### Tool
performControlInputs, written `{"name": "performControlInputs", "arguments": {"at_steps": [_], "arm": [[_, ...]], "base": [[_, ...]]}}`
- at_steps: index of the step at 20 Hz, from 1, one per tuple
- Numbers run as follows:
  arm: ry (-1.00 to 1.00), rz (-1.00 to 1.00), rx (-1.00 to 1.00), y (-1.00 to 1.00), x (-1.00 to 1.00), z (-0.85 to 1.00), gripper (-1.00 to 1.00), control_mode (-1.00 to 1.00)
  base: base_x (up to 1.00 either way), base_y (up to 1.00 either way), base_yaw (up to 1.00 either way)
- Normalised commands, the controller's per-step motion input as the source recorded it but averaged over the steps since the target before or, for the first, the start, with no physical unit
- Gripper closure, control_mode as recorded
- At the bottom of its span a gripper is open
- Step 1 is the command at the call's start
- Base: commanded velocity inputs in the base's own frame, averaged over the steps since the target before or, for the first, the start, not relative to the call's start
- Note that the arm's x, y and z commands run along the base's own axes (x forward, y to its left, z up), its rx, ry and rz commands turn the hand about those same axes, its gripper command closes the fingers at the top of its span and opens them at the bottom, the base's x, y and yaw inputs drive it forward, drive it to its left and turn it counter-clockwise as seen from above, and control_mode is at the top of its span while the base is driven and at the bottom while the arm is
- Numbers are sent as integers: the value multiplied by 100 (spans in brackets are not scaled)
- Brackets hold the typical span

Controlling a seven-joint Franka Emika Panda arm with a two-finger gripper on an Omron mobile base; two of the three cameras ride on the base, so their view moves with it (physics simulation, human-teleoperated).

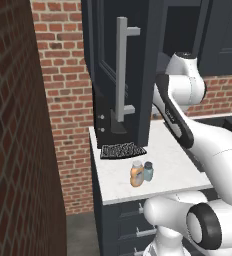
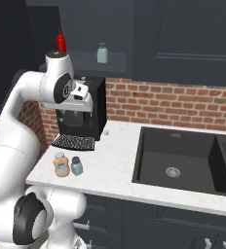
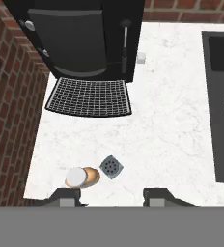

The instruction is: Put the shaker and condiment bottle from the counter next to their counterparts in the cabinet.

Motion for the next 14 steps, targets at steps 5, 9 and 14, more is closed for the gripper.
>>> {"name": "performControlInputs", "arguments": {"at_steps": [5,9,14], "arm": [[0,0,1,0,-5,-16,-100,-100],[-3,28,0,-32,-28,-11,-100,-100],[-25,72,3,-65,-49,-4,-100,-100]], "base": [[0,0,0],[0,0,0],[0,0,0]]}}
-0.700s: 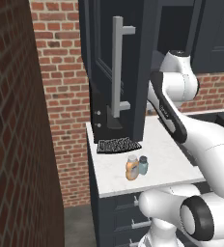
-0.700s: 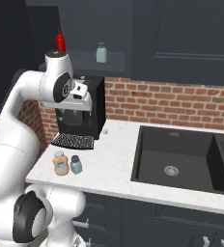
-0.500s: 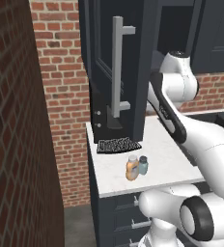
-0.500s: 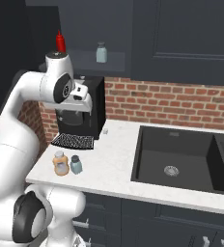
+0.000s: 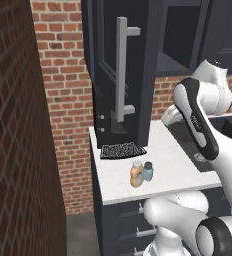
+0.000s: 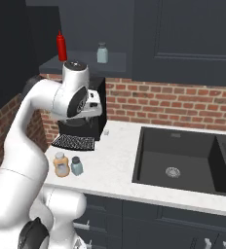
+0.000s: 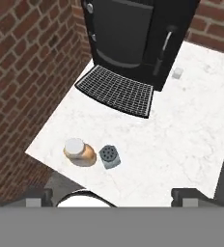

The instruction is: Put the shaker and condiment bottle from the counter next to their counterparts in the cabinet.

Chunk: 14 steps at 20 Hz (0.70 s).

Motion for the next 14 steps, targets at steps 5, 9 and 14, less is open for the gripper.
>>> {"name": "performControlInputs", "arguments": {"at_steps": [5,9,14], "arm": [[-26,69,8,-78,-52,-17,-100,-100],[-24,54,16,-48,-34,-52,-100,-100],[-12,36,10,-7,-4,-25,-100,-100]], "base": [[0,0,0],[0,0,0],[0,0,0]]}}
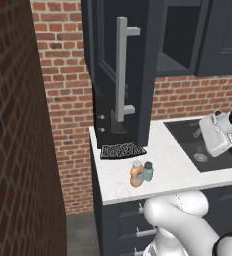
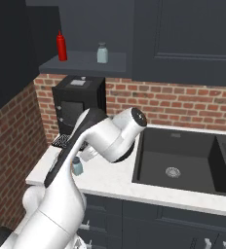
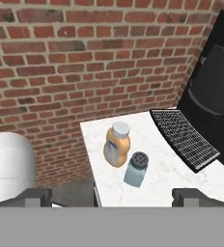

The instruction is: Put the shaker and condiment bottle from the counter next to their counterparts in the cabinet.

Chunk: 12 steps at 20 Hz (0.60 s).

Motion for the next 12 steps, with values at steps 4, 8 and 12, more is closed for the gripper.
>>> {"name": "performControlInputs", "arguments": {"at_steps": [4,8,12], "arm": [[-6,5,-1,0,0,-18,-100,-100],[-7,0,0,5,0,-5,-100,-100],[-6,0,4,9,-8,-34,-100,-100]], "base": [[0,0,0],[0,0,0],[0,0,0]]}}
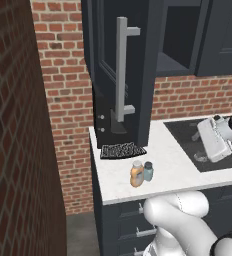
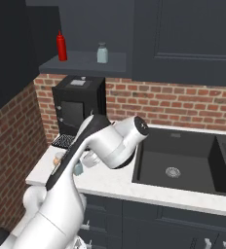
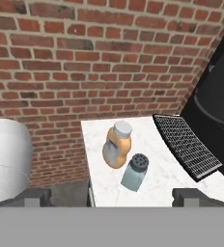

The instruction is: Put the shaker and condiment bottle from the counter next to their counterparts in the cabinet.

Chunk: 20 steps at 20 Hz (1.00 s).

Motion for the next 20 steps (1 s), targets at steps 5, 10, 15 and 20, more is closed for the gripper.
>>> {"name": "performControlInputs", "arguments": {"at_steps": [5,10,15,20], "arm": [[-6,2,10,13,-13,-54,-100,-100],[0,1,12,7,0,-28,-100,-100],[3,1,12,3,4,-9,-100,-100],[19,1,10,2,13,-32,-100,-100]], "base": [[0,0,0],[0,0,0],[0,0,0],[0,0,0]]}}
